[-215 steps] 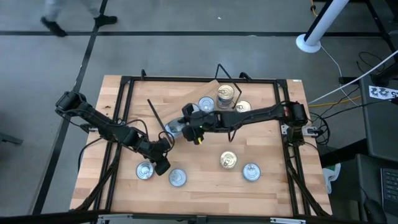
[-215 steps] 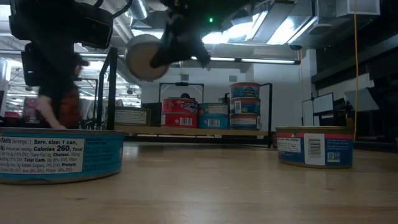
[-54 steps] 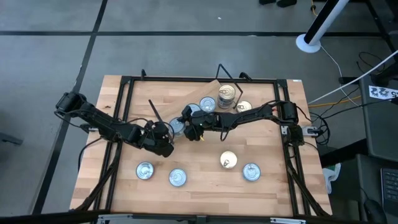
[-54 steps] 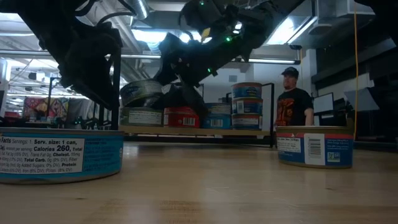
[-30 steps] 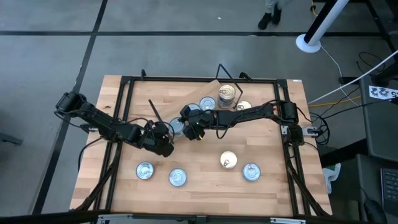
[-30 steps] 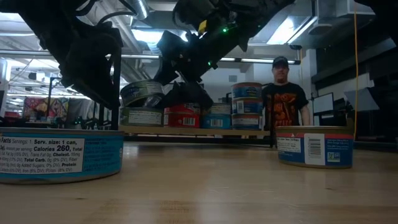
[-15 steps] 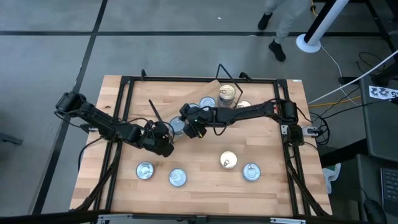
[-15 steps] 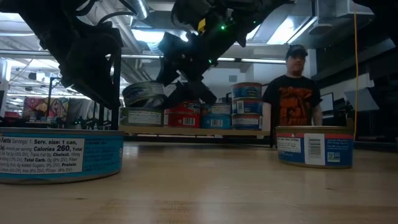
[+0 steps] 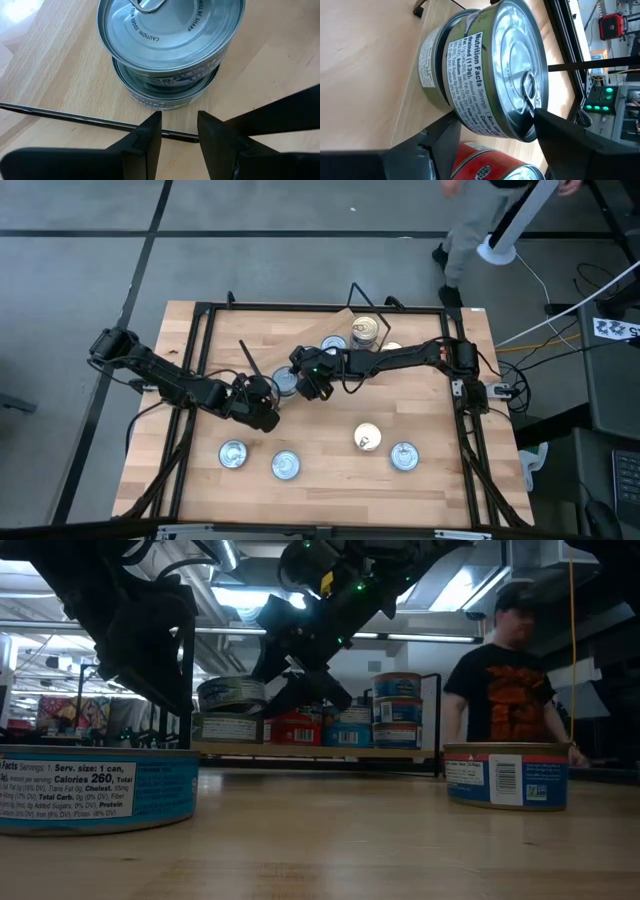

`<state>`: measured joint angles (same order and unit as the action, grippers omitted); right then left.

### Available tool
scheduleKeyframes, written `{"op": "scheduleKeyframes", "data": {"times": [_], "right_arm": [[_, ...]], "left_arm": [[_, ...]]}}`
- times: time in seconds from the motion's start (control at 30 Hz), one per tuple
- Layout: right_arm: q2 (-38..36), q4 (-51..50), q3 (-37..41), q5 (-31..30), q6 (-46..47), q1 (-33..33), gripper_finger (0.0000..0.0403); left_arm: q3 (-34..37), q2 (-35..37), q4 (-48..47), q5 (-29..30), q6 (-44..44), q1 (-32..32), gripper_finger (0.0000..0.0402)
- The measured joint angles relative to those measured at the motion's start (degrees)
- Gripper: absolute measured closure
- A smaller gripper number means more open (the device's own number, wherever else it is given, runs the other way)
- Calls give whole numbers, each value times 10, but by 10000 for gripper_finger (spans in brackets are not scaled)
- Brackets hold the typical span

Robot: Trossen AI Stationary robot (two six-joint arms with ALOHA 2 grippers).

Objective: Stack canned seafood by type on shelf
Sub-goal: Stack the green tuna can on top of the green tuna can on the shelf, then stack the yellow blue tuna can on top of the yellow blue tuna cans on the shelf

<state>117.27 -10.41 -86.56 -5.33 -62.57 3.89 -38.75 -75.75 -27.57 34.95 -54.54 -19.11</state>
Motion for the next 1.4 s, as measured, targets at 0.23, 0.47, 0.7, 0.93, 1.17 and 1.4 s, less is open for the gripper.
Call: {"op": "scheduleKeyframes", "data": {"times": [0.23, 0.47, 0.7, 0.93, 1.17, 1.4], "right_arm": [[0, -50, -22, 0, 0, -1, 153], [0, -76, -43, 0, 2, 0, 153], [0, -72, -43, 12, 3, -1, 153], [-1, -75, -43, -41, 1, -8, 153], [-5, -90, -43, -119, -29, -36, 153], [-17, -196, -43, -199, -37, -75, 153]], "left_arm": [[0, 0, 0, 0, -1, 0, 281], [0, 0, 0, 0, -1, 0, 281], [-1, 0, 0, 0, -1, 0, 281], [-4, 14, -8, -12, -1, 0, 281], [-23, 59, -50, -94, 5, -2, 281], [-24, 95, -33, -136, -10, -37, 281]]}}
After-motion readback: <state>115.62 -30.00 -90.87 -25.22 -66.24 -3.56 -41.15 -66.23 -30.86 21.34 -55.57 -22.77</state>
